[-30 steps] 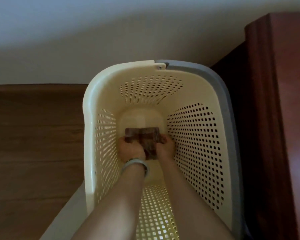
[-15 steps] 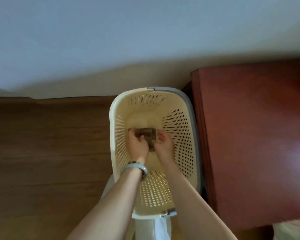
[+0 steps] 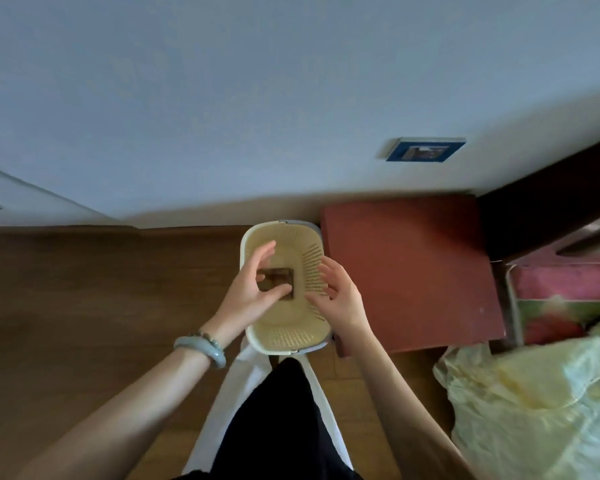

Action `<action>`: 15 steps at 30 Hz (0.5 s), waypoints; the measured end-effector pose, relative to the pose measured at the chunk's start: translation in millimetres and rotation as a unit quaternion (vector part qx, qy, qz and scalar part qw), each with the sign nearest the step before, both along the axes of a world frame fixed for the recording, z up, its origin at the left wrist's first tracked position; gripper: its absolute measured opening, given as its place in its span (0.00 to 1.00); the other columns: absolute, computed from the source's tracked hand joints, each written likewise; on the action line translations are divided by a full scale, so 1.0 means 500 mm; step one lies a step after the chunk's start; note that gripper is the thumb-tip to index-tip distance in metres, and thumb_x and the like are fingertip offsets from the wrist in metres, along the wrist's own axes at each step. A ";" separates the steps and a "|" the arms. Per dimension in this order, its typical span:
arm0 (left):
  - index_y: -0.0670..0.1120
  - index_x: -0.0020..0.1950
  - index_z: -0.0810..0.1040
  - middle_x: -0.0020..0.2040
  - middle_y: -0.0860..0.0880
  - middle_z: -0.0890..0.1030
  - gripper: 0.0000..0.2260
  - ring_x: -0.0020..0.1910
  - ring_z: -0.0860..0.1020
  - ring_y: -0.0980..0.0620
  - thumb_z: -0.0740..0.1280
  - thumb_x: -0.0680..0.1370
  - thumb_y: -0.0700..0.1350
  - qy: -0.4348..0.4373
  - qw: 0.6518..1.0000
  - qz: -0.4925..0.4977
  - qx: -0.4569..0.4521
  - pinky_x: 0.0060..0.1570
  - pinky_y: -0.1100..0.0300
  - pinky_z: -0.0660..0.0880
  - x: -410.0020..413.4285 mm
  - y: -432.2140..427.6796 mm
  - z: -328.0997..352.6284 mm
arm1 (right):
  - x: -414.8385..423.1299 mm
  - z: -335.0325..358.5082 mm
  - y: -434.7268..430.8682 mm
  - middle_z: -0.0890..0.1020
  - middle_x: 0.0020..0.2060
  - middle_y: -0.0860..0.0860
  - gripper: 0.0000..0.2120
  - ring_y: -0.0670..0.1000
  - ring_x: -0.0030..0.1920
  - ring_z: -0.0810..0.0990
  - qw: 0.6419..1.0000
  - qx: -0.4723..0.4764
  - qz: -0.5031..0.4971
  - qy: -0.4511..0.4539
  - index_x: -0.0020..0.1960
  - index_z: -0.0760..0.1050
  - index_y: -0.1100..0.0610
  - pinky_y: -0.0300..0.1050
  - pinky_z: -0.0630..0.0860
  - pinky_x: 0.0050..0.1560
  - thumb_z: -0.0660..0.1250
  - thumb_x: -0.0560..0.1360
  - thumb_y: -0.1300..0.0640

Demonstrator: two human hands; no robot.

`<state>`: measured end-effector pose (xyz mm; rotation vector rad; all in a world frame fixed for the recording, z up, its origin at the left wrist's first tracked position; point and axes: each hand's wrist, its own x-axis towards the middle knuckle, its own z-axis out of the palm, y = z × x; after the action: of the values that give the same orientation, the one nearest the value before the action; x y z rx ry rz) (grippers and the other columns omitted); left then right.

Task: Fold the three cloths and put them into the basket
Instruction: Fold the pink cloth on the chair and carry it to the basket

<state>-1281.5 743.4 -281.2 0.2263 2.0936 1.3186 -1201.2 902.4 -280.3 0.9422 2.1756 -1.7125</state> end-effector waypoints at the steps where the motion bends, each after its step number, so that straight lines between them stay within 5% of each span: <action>1: 0.55 0.72 0.62 0.69 0.56 0.69 0.34 0.67 0.67 0.61 0.75 0.71 0.42 0.010 1.000 -0.015 0.005 0.65 0.61 0.66 0.000 -0.006 0.048 | 0.008 0.044 0.005 0.75 0.62 0.48 0.33 0.45 0.61 0.75 1.000 -0.004 0.007 0.013 0.69 0.66 0.49 0.43 0.72 0.63 0.72 0.67 0.63; 6: 0.57 0.72 0.60 0.67 0.64 0.68 0.39 0.65 0.68 0.66 0.77 0.68 0.44 0.095 0.989 -0.109 0.014 0.67 0.58 0.67 -0.015 -0.031 0.262 | 0.050 0.257 0.032 0.73 0.59 0.35 0.35 0.39 0.61 0.73 0.995 0.009 0.026 0.091 0.63 0.64 0.34 0.35 0.71 0.60 0.74 0.67 0.62; 11: 0.57 0.71 0.60 0.68 0.60 0.68 0.38 0.66 0.69 0.63 0.76 0.68 0.44 0.172 0.965 -0.185 0.069 0.66 0.59 0.68 -0.029 -0.018 0.441 | 0.093 0.436 0.051 0.74 0.63 0.42 0.36 0.39 0.62 0.73 0.986 0.061 -0.006 0.157 0.68 0.65 0.42 0.37 0.72 0.62 0.74 0.66 0.61; 15: 0.54 0.72 0.61 0.68 0.59 0.69 0.38 0.65 0.70 0.63 0.77 0.67 0.44 0.219 0.935 -0.250 0.127 0.62 0.68 0.67 -0.033 0.023 0.551 | 0.152 0.560 0.061 0.73 0.63 0.39 0.36 0.38 0.62 0.72 0.969 0.132 -0.064 0.198 0.65 0.63 0.36 0.36 0.71 0.62 0.74 0.67 0.61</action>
<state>-1297.8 754.7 -5.8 1.1784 1.9977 1.2893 -1125.4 932.7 -0.5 0.8749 2.7092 -1.8288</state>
